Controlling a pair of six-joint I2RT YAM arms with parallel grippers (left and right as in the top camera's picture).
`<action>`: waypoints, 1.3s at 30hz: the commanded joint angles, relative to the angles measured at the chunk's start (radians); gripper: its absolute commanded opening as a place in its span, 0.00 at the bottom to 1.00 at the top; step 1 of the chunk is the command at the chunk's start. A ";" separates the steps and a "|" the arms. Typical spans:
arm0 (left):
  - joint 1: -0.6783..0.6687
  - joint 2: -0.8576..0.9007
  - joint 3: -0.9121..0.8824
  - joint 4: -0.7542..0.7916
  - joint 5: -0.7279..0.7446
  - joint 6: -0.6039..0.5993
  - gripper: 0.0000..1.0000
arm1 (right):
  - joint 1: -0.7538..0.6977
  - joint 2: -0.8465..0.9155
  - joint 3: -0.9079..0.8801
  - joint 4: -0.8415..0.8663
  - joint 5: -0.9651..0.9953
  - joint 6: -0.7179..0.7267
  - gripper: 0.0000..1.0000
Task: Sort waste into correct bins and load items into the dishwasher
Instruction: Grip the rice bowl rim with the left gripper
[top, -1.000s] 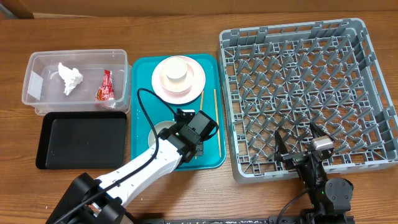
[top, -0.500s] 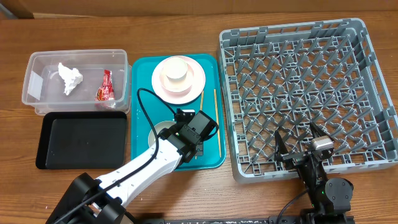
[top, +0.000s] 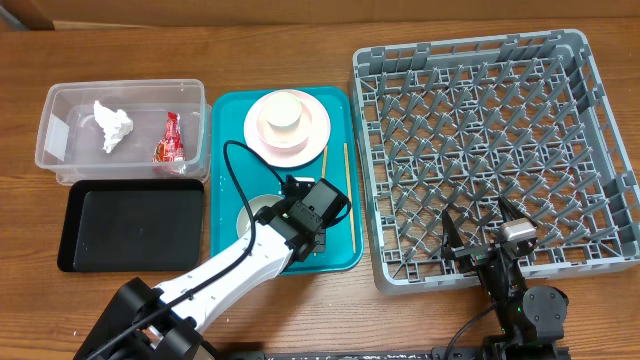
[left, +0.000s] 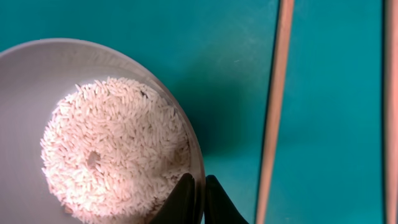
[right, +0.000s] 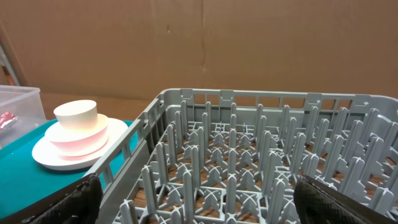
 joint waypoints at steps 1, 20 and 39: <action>0.001 0.008 -0.009 -0.016 -0.060 0.038 0.09 | -0.003 -0.009 -0.011 0.005 -0.005 0.000 1.00; 0.002 0.009 -0.009 -0.011 -0.052 0.022 0.15 | -0.003 -0.009 -0.011 0.005 -0.005 0.000 1.00; 0.002 0.043 -0.009 0.011 -0.052 0.015 0.13 | -0.003 -0.009 -0.011 0.005 -0.005 0.000 1.00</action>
